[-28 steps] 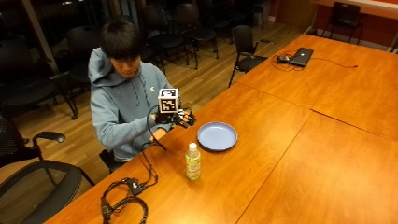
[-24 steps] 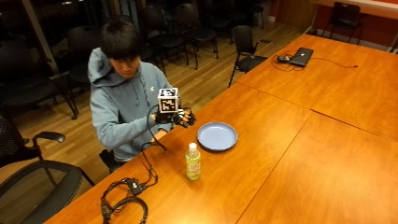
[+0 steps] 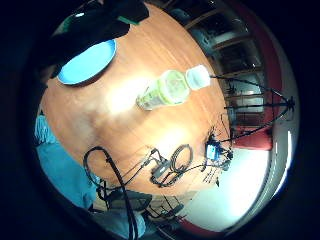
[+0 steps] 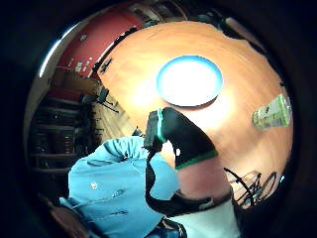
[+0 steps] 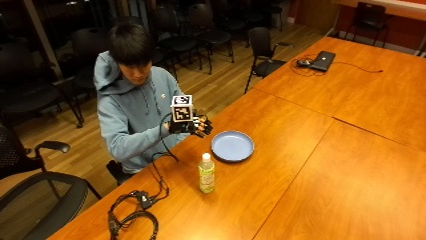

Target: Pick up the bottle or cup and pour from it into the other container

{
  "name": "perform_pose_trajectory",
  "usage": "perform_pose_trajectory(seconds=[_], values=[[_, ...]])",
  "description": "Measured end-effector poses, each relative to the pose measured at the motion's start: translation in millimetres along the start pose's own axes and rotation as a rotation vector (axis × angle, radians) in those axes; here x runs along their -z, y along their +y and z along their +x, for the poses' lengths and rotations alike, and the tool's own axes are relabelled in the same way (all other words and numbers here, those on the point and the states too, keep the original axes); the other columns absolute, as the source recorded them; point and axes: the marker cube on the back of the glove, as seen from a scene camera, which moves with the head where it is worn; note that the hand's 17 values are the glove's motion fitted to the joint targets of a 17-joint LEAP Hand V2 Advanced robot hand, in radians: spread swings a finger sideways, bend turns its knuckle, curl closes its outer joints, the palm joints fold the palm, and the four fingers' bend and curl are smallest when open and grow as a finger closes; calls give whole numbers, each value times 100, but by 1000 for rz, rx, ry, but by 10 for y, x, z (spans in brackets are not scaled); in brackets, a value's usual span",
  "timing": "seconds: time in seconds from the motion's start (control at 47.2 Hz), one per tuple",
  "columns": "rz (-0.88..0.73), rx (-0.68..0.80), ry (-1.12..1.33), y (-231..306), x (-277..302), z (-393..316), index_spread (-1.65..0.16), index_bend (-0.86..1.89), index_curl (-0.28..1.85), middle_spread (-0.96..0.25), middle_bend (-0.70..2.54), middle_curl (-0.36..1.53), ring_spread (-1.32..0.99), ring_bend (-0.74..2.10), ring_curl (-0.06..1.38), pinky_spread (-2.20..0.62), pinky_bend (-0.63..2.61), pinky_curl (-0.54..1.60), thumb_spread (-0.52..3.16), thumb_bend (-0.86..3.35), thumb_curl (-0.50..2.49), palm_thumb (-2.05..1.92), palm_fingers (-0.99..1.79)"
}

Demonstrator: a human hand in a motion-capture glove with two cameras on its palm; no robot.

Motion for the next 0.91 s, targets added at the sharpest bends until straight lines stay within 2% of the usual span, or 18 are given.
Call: perform_pose_trajectory(seconds=[0.318, 0.55, 0.741, 0.91], values=[[100, -82, -39, 272, 146, 273, -34, 12, 25, 2, 18, 27, 5, 34, 27, 28, 50, 24, 117, -1, 31, 36, 44], [88, -159, -23, 574, 103, 589, -34, 12, 23, 2, 18, 29, 6, 37, 28, 28, 56, 27, 116, -2, 34, 36, 37], [78, -227, -34, 783, 104, 995, -35, 13, 23, 2, 19, 30, 7, 37, 28, 28, 58, 28, 116, -2, 35, 36, 36], [166, -292, -90, 1033, 39, 1431, -34, 13, 23, 2, 20, 31, 7, 38, 29, 28, 58, 28, 115, -1, 36, 39, 34]])
